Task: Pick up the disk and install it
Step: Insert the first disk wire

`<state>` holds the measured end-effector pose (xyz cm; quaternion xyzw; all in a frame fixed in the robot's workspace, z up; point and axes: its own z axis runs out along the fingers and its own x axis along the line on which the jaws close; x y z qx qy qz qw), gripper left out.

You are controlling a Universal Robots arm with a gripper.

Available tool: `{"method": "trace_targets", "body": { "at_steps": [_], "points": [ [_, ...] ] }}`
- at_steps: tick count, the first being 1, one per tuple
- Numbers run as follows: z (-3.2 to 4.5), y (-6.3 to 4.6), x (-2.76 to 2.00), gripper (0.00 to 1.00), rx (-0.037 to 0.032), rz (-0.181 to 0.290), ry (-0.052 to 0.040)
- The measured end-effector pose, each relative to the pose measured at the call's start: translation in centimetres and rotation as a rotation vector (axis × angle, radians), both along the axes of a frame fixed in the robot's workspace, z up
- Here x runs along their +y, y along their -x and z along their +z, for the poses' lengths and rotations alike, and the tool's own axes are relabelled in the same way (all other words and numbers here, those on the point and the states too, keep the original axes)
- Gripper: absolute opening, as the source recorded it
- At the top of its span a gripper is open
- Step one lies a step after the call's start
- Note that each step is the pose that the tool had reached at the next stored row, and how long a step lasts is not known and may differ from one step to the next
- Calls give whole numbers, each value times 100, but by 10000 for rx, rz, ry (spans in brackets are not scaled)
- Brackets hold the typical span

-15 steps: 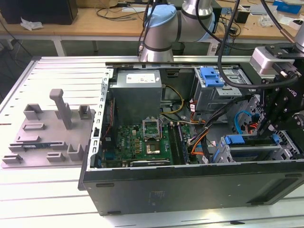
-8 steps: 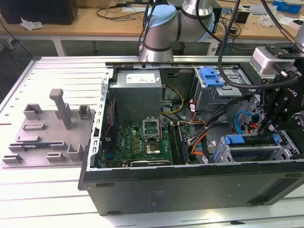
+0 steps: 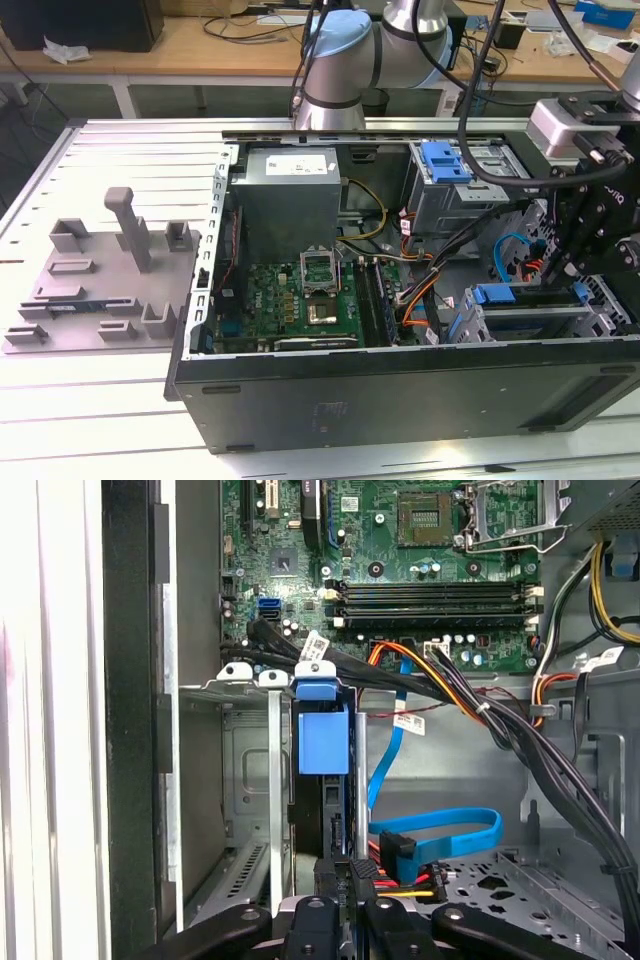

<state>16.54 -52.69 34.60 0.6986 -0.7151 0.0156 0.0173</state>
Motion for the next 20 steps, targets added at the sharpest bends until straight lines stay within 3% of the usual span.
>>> {"method": "trace_targets", "body": {
  "at_steps": [20],
  "points": [
    [-63, -7, -1, 16, -1, 0, 8]
  ]
}}
